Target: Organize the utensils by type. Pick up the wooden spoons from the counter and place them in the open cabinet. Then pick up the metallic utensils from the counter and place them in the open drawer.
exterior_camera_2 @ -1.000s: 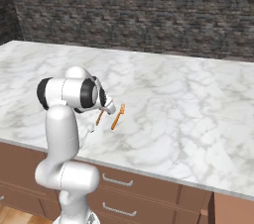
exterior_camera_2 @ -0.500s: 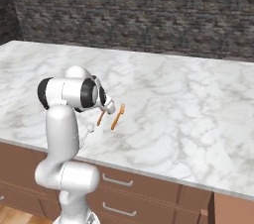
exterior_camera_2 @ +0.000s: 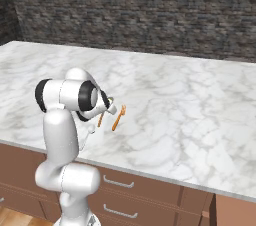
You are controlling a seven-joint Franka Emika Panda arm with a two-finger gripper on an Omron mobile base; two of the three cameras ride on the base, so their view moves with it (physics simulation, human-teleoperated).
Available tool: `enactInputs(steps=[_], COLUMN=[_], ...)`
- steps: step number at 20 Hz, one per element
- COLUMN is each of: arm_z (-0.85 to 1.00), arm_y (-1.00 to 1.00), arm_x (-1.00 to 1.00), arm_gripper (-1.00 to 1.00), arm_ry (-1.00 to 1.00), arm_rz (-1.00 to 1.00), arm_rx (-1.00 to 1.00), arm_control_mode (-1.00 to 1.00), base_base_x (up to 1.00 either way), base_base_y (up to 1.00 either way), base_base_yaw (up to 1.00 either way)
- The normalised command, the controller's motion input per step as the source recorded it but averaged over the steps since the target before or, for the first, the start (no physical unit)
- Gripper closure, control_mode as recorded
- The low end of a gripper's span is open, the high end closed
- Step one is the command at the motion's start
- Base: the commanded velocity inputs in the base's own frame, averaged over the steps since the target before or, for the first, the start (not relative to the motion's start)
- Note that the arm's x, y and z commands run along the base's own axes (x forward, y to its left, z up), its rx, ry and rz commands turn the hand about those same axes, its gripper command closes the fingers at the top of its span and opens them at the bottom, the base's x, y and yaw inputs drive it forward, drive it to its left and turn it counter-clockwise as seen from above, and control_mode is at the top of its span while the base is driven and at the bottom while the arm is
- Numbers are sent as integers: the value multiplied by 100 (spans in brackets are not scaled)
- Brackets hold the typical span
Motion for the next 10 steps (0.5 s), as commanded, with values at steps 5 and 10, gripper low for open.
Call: enactInputs(steps=[5, 10], arm_z=[0, 29], arm_y=[24, 33], arm_x=[-5, 0], arm_gripper=[100, 100], arm_ry=[-12, 17], arm_rz=[5, 11], arm_rx=[0, -10], arm_control_mode=[-100, -100], base_base_x=[0, 0], base_base_y=[0, 0], base_base_yaw=[0, 0])
